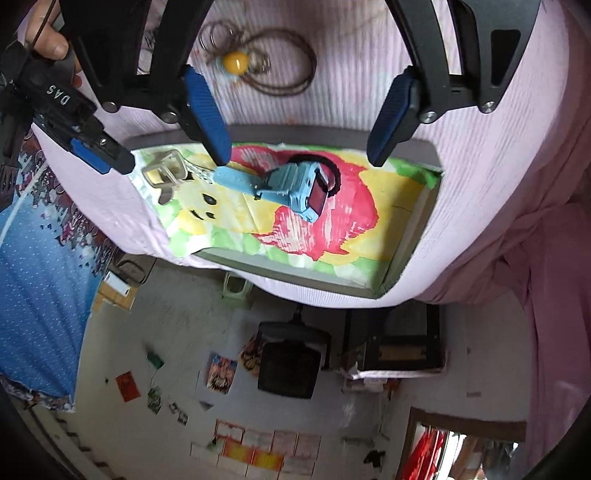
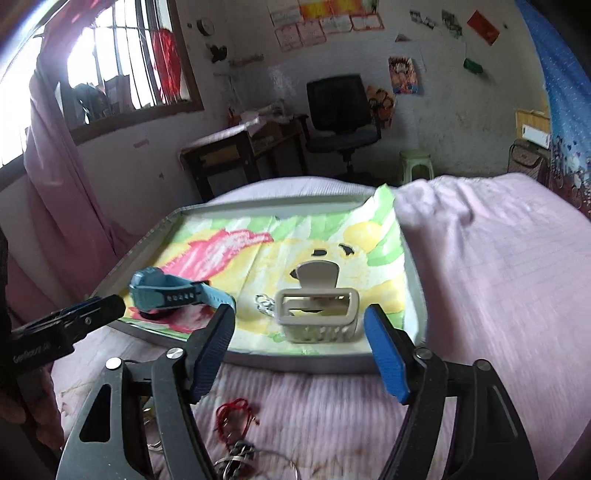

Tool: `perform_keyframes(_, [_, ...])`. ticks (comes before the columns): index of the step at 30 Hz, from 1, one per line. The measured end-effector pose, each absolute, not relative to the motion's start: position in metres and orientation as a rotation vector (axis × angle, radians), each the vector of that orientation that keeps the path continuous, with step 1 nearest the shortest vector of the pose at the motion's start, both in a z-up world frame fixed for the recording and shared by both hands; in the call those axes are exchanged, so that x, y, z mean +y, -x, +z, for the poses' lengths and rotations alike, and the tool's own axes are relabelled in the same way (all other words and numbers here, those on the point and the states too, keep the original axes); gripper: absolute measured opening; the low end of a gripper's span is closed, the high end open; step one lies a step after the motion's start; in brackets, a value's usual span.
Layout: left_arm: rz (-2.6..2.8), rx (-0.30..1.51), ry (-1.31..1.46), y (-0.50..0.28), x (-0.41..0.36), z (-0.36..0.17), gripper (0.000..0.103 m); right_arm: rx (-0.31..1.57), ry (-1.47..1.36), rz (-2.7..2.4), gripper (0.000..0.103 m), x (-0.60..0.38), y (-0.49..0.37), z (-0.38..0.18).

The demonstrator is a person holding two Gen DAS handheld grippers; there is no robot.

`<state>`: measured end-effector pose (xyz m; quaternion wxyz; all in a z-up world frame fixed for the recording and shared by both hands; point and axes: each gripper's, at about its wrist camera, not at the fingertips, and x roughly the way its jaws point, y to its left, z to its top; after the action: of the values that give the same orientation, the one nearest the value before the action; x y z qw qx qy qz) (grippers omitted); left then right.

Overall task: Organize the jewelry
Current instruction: 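Withdraw both open tools from the box back over the jewelry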

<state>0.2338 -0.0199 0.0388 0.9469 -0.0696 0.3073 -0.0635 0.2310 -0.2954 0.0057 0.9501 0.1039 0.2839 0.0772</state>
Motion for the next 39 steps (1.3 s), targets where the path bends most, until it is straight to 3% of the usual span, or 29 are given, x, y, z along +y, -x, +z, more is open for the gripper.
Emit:
perform_keyframes(4, [-0.143,0.568,0.153,-0.207,-0.015,0.043,0.085,0.504,-0.225,0.15,0.08,-0.299,-0.202,0.016])
perform_keyframes(7, [-0.141,0.52,0.155,-0.189,-0.012,0.045,0.096,0.46,-0.192,0.151,0.087,-0.298,-0.18,0.024])
perform_keyframes(13, [-0.149,0.428,0.158,-0.151,-0.006,0.048,0.101,0.41,-0.155,0.16,0.1,-0.295,-0.139,0.033])
perform_keyframes(23, [-0.145,0.378,0.094,-0.11,-0.006,0.042,0.102,0.355,-0.094,0.154,0.101,-0.289,-0.089,0.042])
perform_keyframes(39, [-0.134,0.459,0.04,-0.105,-0.002,0.015,0.102,0.496,-0.019,0.132,0.101,-0.288,-0.076,0.019])
